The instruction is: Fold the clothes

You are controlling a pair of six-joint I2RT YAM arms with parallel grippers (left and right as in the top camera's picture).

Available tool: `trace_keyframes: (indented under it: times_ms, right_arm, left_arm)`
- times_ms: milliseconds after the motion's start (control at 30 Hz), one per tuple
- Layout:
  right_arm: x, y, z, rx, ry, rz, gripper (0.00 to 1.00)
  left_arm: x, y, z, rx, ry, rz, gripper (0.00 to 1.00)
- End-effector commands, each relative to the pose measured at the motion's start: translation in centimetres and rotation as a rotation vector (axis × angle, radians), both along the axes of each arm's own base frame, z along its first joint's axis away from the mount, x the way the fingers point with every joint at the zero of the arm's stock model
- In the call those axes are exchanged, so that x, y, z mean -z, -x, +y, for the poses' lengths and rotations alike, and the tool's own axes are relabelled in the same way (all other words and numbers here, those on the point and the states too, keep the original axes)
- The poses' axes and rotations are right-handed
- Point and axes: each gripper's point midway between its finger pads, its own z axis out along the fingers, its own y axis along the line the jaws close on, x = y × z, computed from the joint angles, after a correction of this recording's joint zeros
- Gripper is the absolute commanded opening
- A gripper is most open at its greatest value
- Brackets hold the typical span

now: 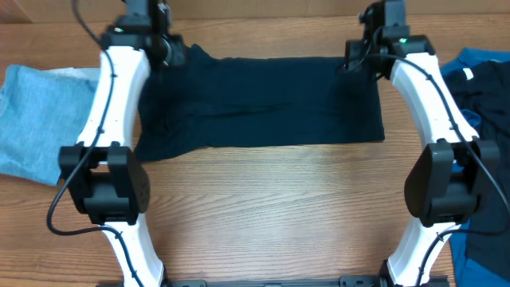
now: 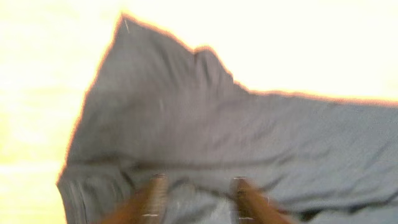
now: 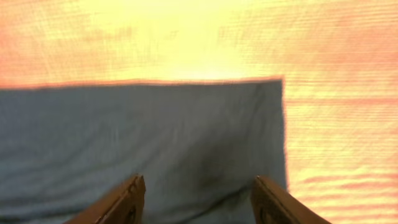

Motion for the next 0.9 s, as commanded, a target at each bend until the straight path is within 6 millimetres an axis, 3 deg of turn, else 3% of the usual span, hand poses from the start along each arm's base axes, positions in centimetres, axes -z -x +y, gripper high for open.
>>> trace_keyframes:
  times_ms: [0, 100, 200, 233, 300, 367, 400, 433, 467, 567, 633, 767, 867]
  right_arm:
    - [-6.3, -1.8, -1.7, 0.052, -0.034, -0.157, 0.72]
    - [-6.3, -2.6, -3.5, 0.084, -0.032, -0.181, 0.76]
    - [-4.7, -3.7, -4.8, 0.107, -0.029, -0.181, 0.77]
    - [-3.9, -4.0, -5.0, 0.11, -0.029, -0.176, 0.77]
    - [-1.4, -4.2, -5.0, 0.111, -0.029, -0.126, 0.77]
    - [-0.7, -2.8, -4.8, 0.107, -0.032, -0.058, 0.67]
    - [-0.7, -0.5, -4.0, 0.085, -0.066, 0.021, 0.4]
    - [-0.7, 1.2, -3.5, 0.072, -0.089, 0.08, 0.08]
    - [-0.7, 2.4, -3.1, 0.064, -0.107, 0.122, 0.04]
    - [0.8, 6.7, -1.6, 0.069, -0.194, 0.31, 0.04]
    - [2.0, 8.3, -1.4, 0.085, -0.208, 0.385, 0.04]
    - [5.4, 10.2, -1.3, 0.117, -0.217, 0.468, 0.04]
    - [9.1, 10.4, -1.4, 0.118, -0.21, 0.456, 0.04]
  left_arm:
    - [-4.8, -3.1, 2.5, -0.03, 0.065, -0.177, 0.81]
    - [-5.7, -4.3, 4.2, -0.046, 0.052, -0.243, 0.88]
    - [-5.8, -5.5, 4.5, -0.035, 0.024, -0.287, 0.94]
    - [-5.4, -5.8, 4.5, -0.03, 0.02, -0.291, 0.95]
    - [-2.9, -5.9, 4.5, -0.03, 0.026, -0.237, 0.94]
    - [-1.2, -4.0, 3.9, -0.016, 0.054, -0.132, 0.62]
    - [-1.2, -1.5, 3.4, -0.008, 0.078, -0.043, 0.06]
    - [-1.3, 0.5, 2.7, 0.002, 0.11, 0.021, 0.04]
    - [-1.0, 2.3, 2.0, 0.002, 0.145, 0.092, 0.04]
    - [1.9, 7.9, 0.5, -0.041, 0.144, 0.361, 0.04]
    - [4.6, 10.3, -0.4, -0.035, 0.05, 0.467, 0.04]
    - [9.7, 12.9, -0.9, -0.083, -0.053, 0.564, 0.04]
    - [12.5, 12.5, -0.8, -0.088, -0.049, 0.53, 0.04]
